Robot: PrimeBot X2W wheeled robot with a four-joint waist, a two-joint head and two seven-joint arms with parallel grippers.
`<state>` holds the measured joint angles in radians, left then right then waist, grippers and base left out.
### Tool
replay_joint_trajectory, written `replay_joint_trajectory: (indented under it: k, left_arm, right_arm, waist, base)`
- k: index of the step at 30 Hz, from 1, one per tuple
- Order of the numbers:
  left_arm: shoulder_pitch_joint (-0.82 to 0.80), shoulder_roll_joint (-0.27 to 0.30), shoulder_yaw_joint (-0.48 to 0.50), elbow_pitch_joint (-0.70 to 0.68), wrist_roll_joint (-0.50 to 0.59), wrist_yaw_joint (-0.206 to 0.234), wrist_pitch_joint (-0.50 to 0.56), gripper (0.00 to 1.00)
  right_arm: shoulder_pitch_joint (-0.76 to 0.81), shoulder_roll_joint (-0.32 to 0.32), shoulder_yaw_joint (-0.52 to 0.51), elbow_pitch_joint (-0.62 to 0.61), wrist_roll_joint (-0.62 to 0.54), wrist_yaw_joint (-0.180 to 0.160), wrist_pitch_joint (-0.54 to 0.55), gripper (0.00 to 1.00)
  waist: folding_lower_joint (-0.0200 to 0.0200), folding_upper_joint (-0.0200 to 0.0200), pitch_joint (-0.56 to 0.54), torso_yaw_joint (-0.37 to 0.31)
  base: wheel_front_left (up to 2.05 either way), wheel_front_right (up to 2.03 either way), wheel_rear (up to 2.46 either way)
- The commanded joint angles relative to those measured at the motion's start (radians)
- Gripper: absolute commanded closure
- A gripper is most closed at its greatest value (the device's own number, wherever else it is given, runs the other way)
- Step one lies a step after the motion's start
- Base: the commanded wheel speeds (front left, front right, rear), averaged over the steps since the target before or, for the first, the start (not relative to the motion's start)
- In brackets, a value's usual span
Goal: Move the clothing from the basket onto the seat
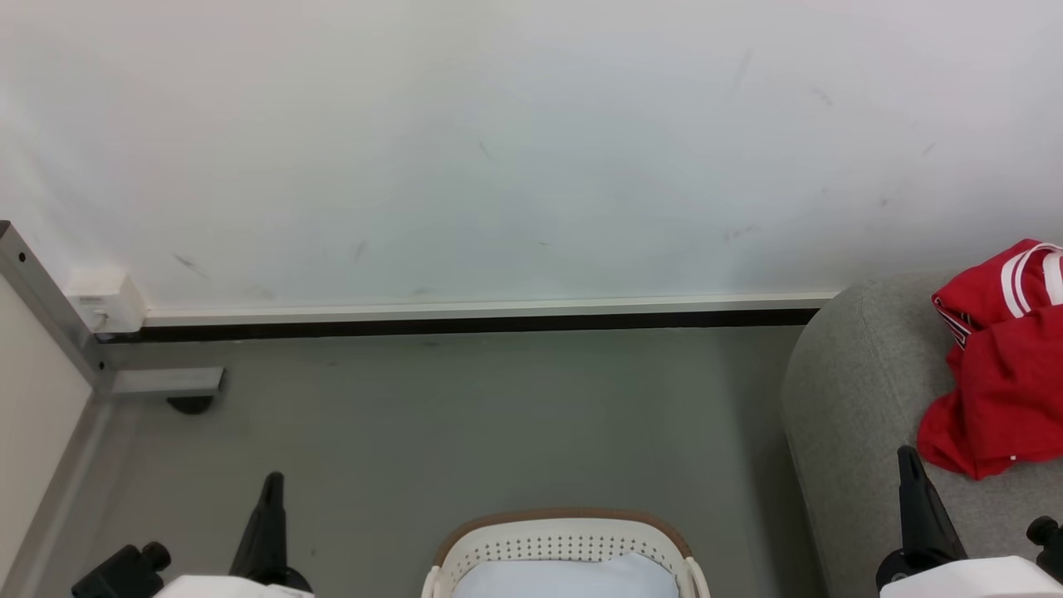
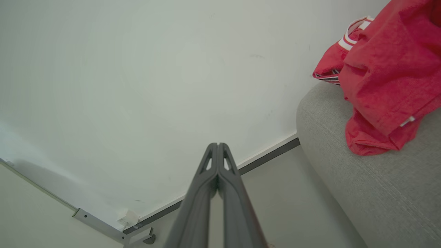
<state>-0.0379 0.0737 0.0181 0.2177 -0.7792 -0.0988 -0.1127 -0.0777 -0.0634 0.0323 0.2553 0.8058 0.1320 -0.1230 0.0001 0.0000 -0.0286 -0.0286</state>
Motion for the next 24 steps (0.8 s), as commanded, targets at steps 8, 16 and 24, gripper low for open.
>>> replay_joint_trajectory:
  k: [8,16,24]
  left_arm:
    - [-0.031,-0.001,0.018,-0.025,-0.126,0.01,0.033,1.0]
    - [-0.036,-0.004,0.029,-0.031,-0.221,0.016,0.059,1.0]
    - [-0.041,-0.007,0.039,-0.036,-0.308,0.021,0.083,1.0]
  right_arm:
    - [-0.032,-0.014,-0.014,-0.01,0.13,-0.001,0.027,1.0]
    - [-0.037,-0.02,-0.021,-0.009,0.23,-0.001,0.046,1.0]
    - [-0.038,-0.026,-0.026,-0.008,0.323,-0.001,0.063,1.0]
  waist:
    - [0.0,0.0,0.002,0.003]
    - [-0.0001,0.0,0.005,0.005]
    - [-0.0001,0.0,0.007,0.008]
  base:
    - [0.0,0.0,0.0]
    - [0.0,0.0,0.0]
    - [0.0,0.0,0.0]
